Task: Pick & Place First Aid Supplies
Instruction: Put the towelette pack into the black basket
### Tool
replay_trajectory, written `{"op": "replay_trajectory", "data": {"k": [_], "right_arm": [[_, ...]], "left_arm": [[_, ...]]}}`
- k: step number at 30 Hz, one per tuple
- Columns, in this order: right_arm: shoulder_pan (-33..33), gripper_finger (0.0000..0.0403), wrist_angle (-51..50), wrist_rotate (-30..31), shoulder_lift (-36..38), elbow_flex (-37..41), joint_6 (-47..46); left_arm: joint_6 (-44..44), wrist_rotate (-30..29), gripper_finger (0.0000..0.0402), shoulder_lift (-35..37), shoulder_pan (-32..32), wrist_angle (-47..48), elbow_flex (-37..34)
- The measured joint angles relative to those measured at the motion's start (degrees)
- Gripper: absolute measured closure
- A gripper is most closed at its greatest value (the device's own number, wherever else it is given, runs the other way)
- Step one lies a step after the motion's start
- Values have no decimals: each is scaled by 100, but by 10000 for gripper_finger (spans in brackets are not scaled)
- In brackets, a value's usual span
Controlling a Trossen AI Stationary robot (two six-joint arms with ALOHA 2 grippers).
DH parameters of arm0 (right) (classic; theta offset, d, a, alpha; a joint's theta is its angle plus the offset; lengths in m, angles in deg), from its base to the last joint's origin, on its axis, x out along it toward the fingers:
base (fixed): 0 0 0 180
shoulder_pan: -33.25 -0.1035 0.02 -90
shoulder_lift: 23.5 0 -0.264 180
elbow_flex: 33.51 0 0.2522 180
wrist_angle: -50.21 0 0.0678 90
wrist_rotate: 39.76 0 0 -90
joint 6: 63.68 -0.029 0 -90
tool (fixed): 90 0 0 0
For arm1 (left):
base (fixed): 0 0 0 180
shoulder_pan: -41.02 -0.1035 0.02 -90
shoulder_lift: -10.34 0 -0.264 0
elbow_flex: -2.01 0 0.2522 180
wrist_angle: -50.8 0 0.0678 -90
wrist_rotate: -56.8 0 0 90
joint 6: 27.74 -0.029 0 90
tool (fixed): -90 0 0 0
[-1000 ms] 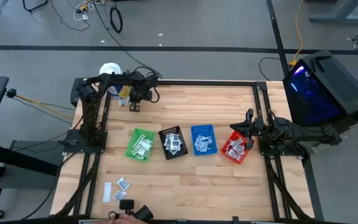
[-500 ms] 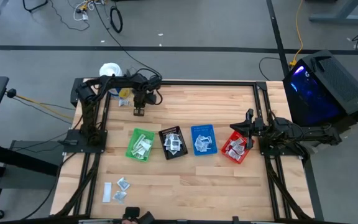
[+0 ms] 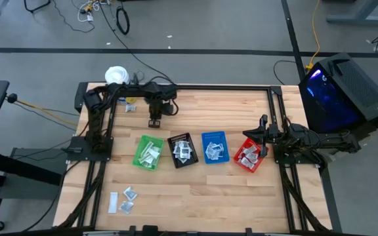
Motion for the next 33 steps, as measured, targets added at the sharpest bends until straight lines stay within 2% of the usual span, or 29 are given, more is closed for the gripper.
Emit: {"op": "replay_trajectory", "data": {"k": [6,12,19,24,33], "right_arm": [[0,380,0,0,-1,0,1],[-2,380,0,0,1,-2,1],[0,380,0,0,1,0,1],[-1,380,0,0,-1,-1,1],[-2,380,1,-1,1,-1,-1]], "left_arm": [[528,-97,392,2,83,229,549],[1031,-502,391,2,294,918,1204],[2064,-516,380,8,380,1389,1631],[2693,-532,331,54,407,1597,1621],[3753,-502,207,367,538,1500,1454]]}}
